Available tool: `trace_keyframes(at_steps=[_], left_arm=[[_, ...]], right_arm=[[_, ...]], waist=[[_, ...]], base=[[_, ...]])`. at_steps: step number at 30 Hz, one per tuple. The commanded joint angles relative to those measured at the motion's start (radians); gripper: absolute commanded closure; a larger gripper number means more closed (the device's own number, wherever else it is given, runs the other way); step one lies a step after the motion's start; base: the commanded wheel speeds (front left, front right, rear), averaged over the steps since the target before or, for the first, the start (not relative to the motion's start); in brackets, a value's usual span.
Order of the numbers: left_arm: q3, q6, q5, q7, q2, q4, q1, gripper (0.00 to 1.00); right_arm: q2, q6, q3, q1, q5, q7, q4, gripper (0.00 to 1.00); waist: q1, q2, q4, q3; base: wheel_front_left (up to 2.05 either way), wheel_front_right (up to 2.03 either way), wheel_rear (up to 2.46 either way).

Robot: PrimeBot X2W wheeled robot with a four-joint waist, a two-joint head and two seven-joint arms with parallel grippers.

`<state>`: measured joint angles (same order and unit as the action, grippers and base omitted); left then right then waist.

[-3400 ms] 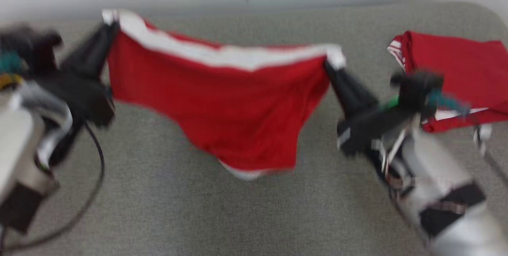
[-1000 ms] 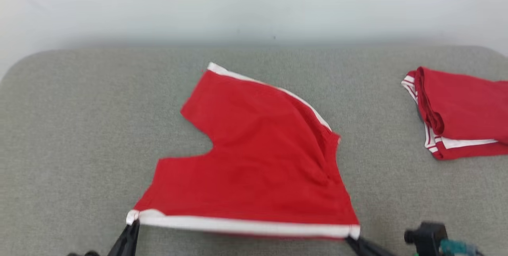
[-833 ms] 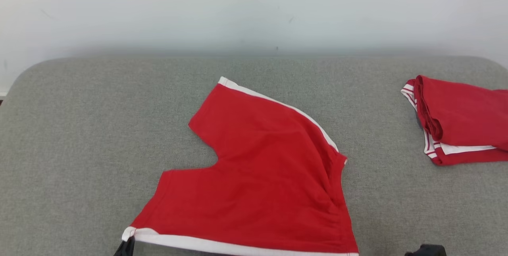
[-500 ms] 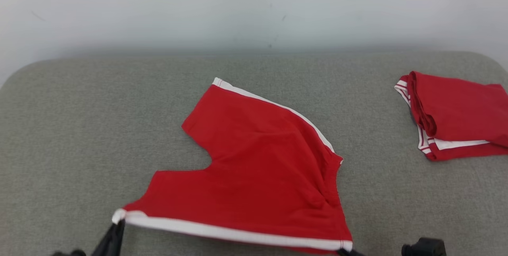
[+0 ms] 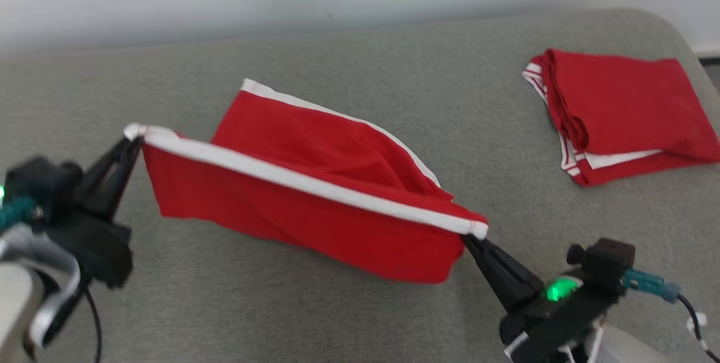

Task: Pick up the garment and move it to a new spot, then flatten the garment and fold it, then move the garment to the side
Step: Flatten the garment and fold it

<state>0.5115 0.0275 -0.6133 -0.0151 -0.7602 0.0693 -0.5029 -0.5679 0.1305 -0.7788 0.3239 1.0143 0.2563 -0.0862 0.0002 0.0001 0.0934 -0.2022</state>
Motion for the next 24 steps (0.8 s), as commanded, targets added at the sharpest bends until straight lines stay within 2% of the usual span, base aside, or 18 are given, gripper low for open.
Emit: trace_keyframes(at_steps=[1, 9, 16, 24], left_arm=[[0.003, 0.025, 0.003, 0.04, -0.004, 0.051, -0.081, 1.0], [0.061, 0.09, 0.015, 0.131, -0.009, 0.222, -0.284, 1.0], [0.158, 0.1, 0.014, 0.153, 0.009, 0.355, -0.442, 1.0], [0.298, 0.101, -0.044, 0.156, 0.021, 0.476, -0.578, 1.0]], right_arm=[[0.031, 0.001, 0.004, 0.044, -0.002, -0.007, -0.029, 1.0], [0.13, 0.001, -0.006, 0.146, -0.018, -0.004, -0.11, 1.0], [0.188, 0.001, -0.005, 0.219, -0.023, 0.003, -0.174, 1.0], [0.243, 0.001, -0.018, 0.284, -0.017, 0.007, -0.229, 1.0]], waist=[[-0.0002, -0.0001, 0.096, -0.101], [-0.0002, -0.0001, 0.162, -0.181], [-0.0002, -0.0001, 0.195, -0.222], [-0.0002, -0.0001, 0.21, -0.248]], base=[[0.0, 0.0, 0.0], [0.0, 0.0, 0.0], [0.0, 0.0, 0.0], [0.0, 0.0, 0.0]])
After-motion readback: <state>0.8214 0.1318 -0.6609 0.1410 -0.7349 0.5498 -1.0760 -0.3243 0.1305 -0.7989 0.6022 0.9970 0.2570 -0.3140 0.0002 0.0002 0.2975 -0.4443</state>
